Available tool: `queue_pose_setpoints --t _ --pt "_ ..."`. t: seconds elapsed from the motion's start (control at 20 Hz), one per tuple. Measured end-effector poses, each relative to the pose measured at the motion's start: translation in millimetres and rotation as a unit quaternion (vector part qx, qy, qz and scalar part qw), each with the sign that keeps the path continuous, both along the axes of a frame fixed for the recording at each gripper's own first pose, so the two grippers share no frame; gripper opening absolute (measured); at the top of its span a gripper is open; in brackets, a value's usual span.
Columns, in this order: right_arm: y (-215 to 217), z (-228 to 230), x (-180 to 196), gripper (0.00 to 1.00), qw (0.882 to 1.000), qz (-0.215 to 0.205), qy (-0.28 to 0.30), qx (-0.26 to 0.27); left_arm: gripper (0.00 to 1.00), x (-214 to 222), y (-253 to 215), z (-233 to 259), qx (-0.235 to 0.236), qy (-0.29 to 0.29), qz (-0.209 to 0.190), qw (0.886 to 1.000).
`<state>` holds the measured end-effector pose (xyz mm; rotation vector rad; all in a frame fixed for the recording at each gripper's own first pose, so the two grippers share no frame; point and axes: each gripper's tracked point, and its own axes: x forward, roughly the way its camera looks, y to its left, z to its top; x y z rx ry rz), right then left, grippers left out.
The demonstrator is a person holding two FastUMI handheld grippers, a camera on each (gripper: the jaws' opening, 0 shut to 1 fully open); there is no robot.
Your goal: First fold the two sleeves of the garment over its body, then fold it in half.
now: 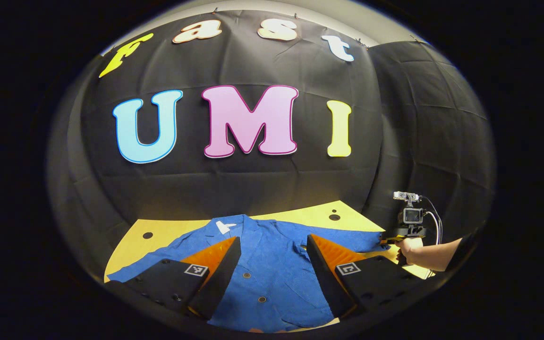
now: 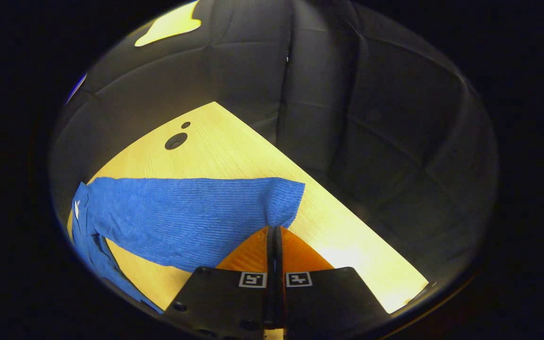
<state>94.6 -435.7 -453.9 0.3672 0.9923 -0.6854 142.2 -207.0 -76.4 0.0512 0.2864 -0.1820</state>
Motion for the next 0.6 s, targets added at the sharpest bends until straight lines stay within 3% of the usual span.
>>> queue_pose_setpoints --t 0.25,0.4,0.6 --pt "-19.9 40.8 11.8 0.01 0.997 -0.029 -0.044 -0.056 0.81 -12.3 -2.6 14.3 0.007 -0.026 -0.009 1.000" --pt "-25.5 70.5 17.0 0.01 0.995 -0.047 -0.069 -0.057 0.81 -22.6 1.3 21.2 0.004 -0.041 -0.008 0.999" --pt "-18.6 114.3 22.2 0.00 0.992 -0.032 -0.091 -0.077 0.81 -39.1 13.5 22.2 -0.021 -0.045 -0.003 0.999"
